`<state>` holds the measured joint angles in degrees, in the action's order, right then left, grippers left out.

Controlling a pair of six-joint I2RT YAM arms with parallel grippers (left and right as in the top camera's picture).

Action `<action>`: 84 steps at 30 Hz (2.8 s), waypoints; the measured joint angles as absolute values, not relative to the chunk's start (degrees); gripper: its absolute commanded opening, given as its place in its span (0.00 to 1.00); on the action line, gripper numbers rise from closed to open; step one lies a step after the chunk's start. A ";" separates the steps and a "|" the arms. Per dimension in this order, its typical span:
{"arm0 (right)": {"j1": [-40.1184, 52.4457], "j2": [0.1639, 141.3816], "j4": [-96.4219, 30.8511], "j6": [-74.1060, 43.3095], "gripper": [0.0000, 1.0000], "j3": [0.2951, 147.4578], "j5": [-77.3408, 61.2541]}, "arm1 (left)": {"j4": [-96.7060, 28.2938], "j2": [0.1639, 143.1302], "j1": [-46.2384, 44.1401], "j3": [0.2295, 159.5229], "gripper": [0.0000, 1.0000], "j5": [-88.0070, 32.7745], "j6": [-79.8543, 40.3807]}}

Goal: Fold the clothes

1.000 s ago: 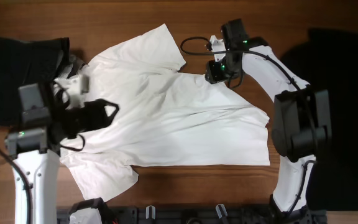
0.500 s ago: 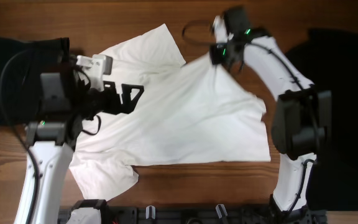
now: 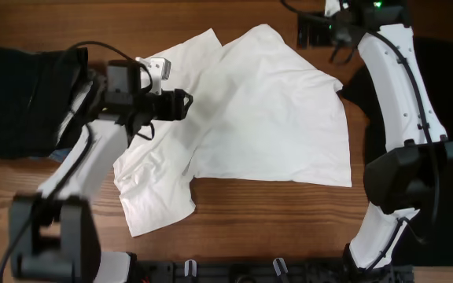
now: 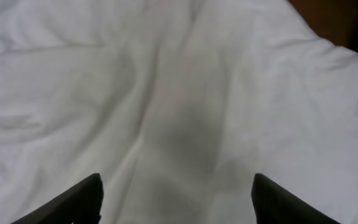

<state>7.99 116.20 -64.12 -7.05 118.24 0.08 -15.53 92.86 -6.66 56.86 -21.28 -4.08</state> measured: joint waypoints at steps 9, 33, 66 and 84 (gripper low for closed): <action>7.97 116.25 -74.19 -15.90 0.39 109.16 -3.88 | -13.19 103.44 -5.30 56.86 0.40 -6.74 -12.29; -3.27 110.54 -61.25 -32.51 0.04 61.30 -14.28 | -15.51 104.68 3.40 57.36 0.79 -4.19 -17.43; -10.11 82.50 -37.74 -19.00 0.70 61.76 -22.39 | -37.26 96.55 16.82 48.77 0.04 -6.81 -30.13; -6.15 104.16 -20.91 -14.31 0.76 61.76 -19.92 | -39.00 89.30 40.66 43.53 0.52 -12.49 -20.56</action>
<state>-6.15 104.16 -20.91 -14.31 61.76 -19.92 -39.00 89.30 40.66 43.53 -12.49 -20.56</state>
